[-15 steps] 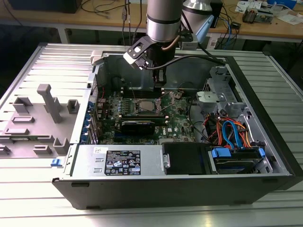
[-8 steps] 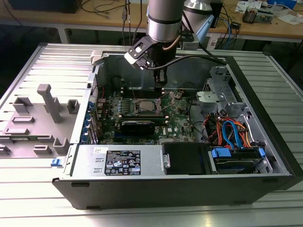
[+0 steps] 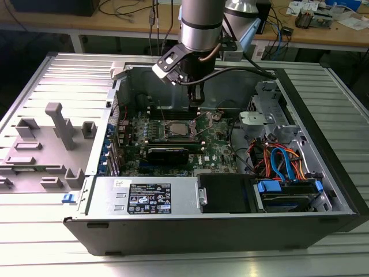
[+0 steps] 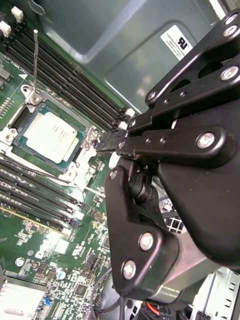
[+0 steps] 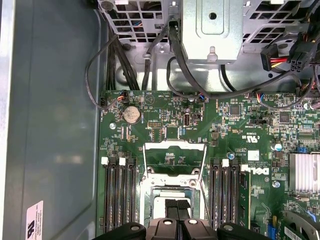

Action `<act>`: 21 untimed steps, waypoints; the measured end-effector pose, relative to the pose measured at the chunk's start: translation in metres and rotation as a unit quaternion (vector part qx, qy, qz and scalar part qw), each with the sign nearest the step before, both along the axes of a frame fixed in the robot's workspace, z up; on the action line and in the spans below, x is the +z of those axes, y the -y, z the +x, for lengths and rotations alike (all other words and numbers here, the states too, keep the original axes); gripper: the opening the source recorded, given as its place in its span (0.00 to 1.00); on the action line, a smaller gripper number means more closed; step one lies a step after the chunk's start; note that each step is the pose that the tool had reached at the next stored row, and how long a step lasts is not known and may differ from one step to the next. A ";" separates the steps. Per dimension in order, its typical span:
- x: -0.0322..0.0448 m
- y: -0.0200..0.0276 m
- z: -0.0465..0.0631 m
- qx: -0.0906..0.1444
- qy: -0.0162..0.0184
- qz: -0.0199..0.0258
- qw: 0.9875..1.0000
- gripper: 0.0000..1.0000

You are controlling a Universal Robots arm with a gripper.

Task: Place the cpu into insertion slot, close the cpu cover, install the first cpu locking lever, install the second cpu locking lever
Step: 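Close the cpu cover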

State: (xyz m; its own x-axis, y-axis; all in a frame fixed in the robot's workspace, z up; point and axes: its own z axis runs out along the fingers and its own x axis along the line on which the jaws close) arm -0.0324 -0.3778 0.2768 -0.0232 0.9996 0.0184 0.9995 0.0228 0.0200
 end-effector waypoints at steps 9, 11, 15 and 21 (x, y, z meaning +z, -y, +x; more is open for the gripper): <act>0.0000 0.0000 0.001 0.000 0.000 0.000 1.000 0.11; 0.0000 0.0000 0.002 0.000 0.000 0.000 1.000 0.11; 0.0000 0.0000 0.002 0.000 0.000 0.000 1.000 0.11; 0.0000 0.0000 0.002 0.000 0.000 0.000 1.000 0.11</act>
State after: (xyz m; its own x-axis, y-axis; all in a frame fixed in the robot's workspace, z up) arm -0.0302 -0.3778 0.2768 -0.0232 0.9996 0.0184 0.9995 0.0228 0.0200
